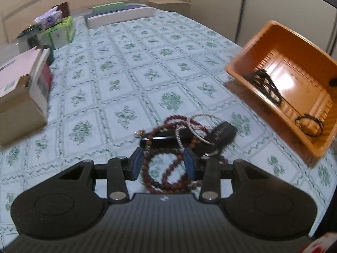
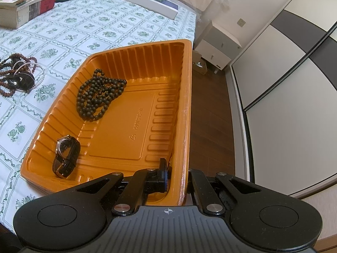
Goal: Organize jewelry
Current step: 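Return the left gripper to the pile and grasp another beaded strand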
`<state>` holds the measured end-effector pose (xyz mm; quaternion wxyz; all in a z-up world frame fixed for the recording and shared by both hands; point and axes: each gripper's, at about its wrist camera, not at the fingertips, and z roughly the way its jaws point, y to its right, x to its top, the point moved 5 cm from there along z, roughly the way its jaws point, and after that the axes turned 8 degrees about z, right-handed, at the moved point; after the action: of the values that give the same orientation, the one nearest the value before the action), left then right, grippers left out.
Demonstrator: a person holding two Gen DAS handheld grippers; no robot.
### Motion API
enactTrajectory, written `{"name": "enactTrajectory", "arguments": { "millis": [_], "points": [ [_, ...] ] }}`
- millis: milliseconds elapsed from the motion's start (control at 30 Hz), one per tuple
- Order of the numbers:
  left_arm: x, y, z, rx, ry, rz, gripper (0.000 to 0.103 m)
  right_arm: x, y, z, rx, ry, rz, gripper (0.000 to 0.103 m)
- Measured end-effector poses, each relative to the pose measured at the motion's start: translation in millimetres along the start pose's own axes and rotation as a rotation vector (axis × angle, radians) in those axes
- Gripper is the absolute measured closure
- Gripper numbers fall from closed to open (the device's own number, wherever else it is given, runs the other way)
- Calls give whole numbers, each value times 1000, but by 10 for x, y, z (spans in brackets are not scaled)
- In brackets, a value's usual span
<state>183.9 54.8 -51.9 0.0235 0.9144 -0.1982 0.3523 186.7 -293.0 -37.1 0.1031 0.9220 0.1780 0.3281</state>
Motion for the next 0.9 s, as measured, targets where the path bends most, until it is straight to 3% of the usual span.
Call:
{"name": "enactTrajectory", "arguments": {
  "millis": [267,533,633,667,700,800,900],
  "points": [
    [-181,218,100,-8,-35,111,66,5,-4,5,0,1,-2,100],
    [-210,4,286,-18,-47,-10,69,5,-5,7,0,1,-2,100],
    [-194,-14,301,-18,-53,-19,79,6,-7,3,0,1,-2,100],
    [-189,-6,310,-22,-66,-17,91,6,-7,3,-1,1,-2,100],
    [-200,7,334,-17,-90,-5,94,7,-8,4,-1,1,-3,100],
    [-222,84,346,4,-93,64,95,4,-8,6,-1,1,-2,100],
    [-216,93,330,0,-109,67,97,7,-7,5,0,0,0,100]
  ]
}}
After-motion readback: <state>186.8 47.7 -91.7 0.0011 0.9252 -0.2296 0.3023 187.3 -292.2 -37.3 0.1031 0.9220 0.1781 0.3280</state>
